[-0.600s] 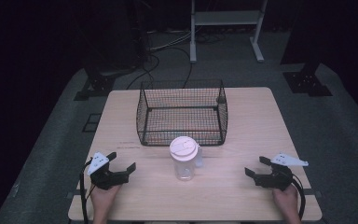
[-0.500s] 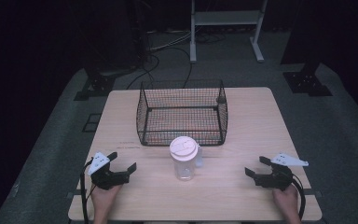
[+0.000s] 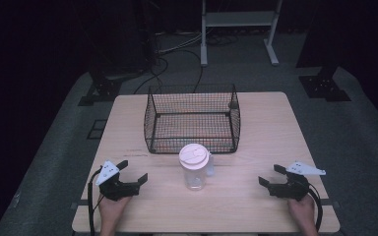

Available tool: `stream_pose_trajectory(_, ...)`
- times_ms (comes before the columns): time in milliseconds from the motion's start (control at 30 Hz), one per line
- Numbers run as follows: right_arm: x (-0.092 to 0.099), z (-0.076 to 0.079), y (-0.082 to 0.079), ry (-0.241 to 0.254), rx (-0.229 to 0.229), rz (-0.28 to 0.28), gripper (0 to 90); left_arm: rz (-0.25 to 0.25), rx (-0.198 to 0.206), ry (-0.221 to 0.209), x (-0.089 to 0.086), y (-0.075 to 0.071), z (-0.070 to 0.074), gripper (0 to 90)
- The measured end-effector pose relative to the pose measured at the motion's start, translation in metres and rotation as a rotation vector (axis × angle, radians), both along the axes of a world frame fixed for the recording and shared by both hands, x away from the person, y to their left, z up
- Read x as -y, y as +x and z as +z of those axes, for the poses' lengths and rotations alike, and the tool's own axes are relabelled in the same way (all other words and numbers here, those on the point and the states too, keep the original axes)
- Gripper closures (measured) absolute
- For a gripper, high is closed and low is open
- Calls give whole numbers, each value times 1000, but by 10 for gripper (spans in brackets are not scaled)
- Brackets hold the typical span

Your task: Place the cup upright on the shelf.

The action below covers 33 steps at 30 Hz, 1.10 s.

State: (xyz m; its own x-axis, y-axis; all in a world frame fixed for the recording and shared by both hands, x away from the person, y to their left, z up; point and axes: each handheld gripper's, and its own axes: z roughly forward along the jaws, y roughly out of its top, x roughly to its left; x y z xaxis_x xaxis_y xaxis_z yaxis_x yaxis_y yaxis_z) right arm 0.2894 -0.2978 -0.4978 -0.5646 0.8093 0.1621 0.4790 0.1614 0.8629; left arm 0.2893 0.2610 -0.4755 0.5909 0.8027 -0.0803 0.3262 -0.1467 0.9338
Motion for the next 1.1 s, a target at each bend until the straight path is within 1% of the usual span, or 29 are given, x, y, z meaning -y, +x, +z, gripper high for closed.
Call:
stream_pose_trajectory(33,0,0,0,1,0,-1,129,-10,7,5,1,-1,1,13)
stream_pose_trajectory(167,0,0,0,1,1,-3,129,-35,15,11,4,-2,1,12)
stream_pose_trajectory(233,0,0,0,-1,4,-1,129,-50,15,26,8,-3,3,12)
stream_pose_trajectory(300,0,0,0,0,4,-1,129,-58,20,23,9,-4,3,12)
stream_pose_trajectory(367,0,0,0,1,4,0,129,-78,23,35,14,-5,5,12)
stream_pose_trajectory(400,0,0,0,1,4,0,129,-78,23,35,14,-5,5,13)
stream_pose_trajectory(500,0,0,0,-1,5,1,129,-103,32,36,19,-4,7,13)
stream_pose_trajectory(567,0,0,0,-1,4,1,129,-117,20,43,23,-3,7,12)
stream_pose_trajectory(633,0,0,-1,0,3,1,129,-134,22,49,26,-1,9,12)
stream_pose_trajectory(700,0,0,0,1,4,-1,129,-155,9,36,29,0,12,12)
stream_pose_trajectory(733,0,0,0,1,4,-2,129,-162,9,30,30,1,13,13)
stream_pose_trajectory(833,0,0,0,1,3,-2,129,-182,10,39,32,1,20,13)
stream_pose_trajectory(900,0,0,0,2,4,-1,129,-192,8,31,31,1,25,13)
stream_pose_trajectory(1000,2,0,0,17,2,-3,129,-217,7,27,31,-1,32,12)
stream_pose_trajectory(1100,3,0,0,26,-1,-7,129,-232,15,52,33,-3,40,12)
